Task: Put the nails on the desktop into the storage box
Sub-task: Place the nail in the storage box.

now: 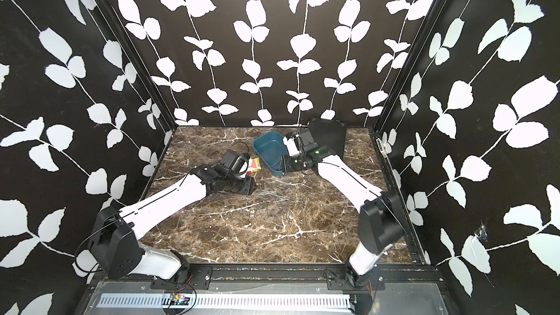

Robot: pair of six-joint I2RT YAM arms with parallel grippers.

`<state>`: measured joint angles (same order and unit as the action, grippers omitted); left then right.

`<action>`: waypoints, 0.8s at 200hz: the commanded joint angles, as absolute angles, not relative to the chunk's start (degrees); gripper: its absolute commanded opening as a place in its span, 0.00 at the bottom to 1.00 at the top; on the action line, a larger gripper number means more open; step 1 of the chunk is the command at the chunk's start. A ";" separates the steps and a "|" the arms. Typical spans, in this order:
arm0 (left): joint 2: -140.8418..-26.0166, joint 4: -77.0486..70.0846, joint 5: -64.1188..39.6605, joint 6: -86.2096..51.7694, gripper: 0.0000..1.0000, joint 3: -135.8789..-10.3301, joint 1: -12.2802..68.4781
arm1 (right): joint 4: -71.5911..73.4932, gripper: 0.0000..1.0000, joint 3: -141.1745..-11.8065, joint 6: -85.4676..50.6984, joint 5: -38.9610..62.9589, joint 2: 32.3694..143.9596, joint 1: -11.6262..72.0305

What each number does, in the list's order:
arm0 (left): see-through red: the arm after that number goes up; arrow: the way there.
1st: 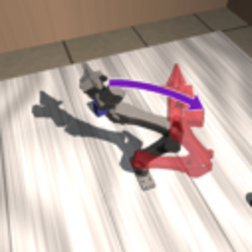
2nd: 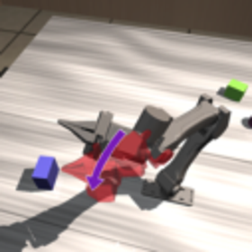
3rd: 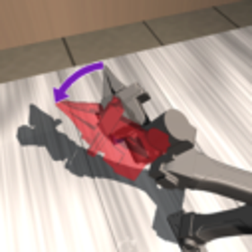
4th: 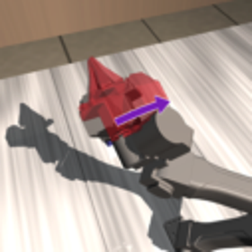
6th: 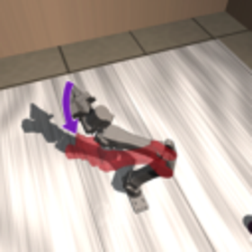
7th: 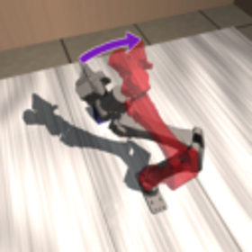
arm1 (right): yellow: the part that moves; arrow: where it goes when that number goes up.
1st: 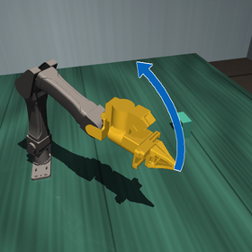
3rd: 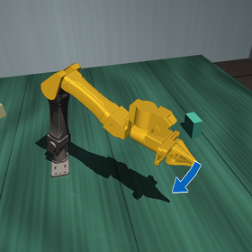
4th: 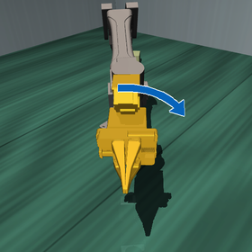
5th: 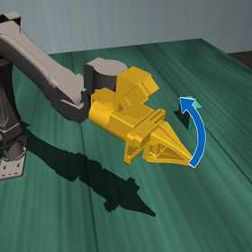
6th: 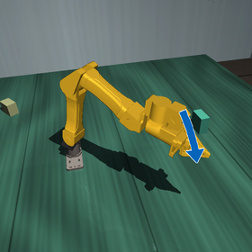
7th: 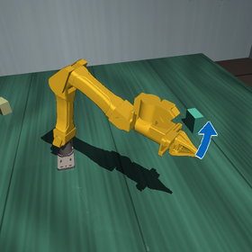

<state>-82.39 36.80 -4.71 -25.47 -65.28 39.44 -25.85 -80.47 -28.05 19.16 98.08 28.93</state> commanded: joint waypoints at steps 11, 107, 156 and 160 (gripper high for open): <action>-78.35 41.12 -3.44 -24.55 0.46 -65.02 39.01 | -14.76 0.00 -86.15 -49.50 16.17 105.11 28.26; -73.40 45.75 -3.55 -25.48 0.45 -62.00 38.76 | -16.62 0.00 -96.00 -56.36 5.95 120.74 28.14; -72.53 45.32 -3.30 -25.93 0.46 -60.14 38.77 | -20.83 0.00 -99.85 -55.34 7.00 124.99 28.13; -72.43 45.16 -3.39 -25.95 0.46 -60.11 38.76 | -20.95 0.00 -99.83 -55.56 7.00 125.14 28.15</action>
